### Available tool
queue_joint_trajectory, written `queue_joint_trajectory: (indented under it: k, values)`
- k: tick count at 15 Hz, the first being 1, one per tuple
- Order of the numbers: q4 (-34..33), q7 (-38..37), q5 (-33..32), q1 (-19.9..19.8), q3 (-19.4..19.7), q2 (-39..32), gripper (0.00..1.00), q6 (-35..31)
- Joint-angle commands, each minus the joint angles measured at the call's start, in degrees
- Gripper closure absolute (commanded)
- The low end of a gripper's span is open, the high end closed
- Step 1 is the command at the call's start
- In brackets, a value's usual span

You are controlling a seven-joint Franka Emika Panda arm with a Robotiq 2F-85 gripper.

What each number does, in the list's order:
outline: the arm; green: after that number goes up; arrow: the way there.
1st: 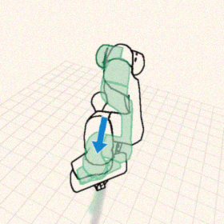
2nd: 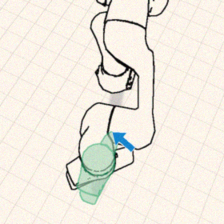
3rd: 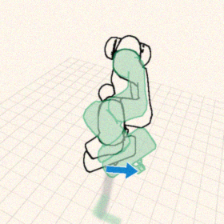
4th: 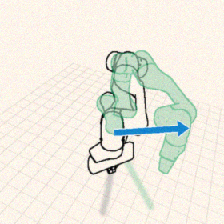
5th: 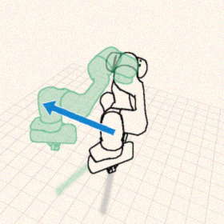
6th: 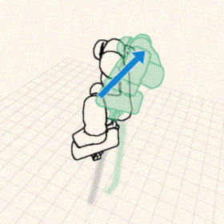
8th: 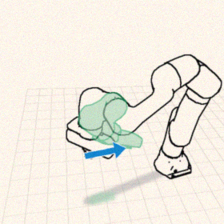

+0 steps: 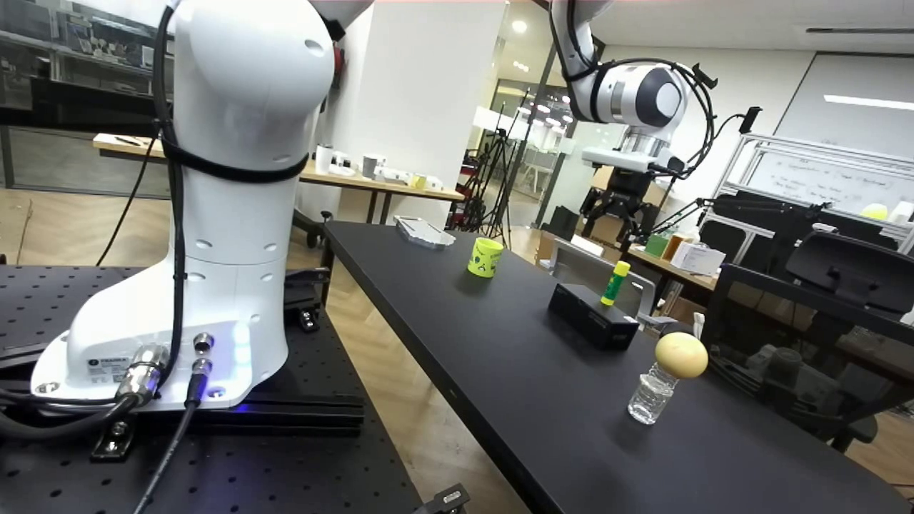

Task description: Remove the glue stick from the top of the black box and put it in the yellow mug

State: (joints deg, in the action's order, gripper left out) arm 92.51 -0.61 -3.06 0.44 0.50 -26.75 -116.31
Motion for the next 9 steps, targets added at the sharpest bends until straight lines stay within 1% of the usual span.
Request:
queue_joint_trajectory:
  k: [1, 3, 4, 5, 9]
  values:
    - [-2.6, 0.0, -0.6, 0.2, 0.2, -2.1, 0.00, 0.4]
    - [-7.7, 3.0, -0.1, -0.2, -0.5, -6.3, 0.00, 1.3]
    - [-10.9, 3.1, -0.2, 0.0, -0.4, -8.7, 0.00, 3.1]
    - [-14.4, 3.1, -0.2, 0.2, -0.5, -11.4, 0.00, 3.4]
    - [-25.1, 2.4, -0.2, 1.2, -0.7, -19.8, 0.00, 2.5]
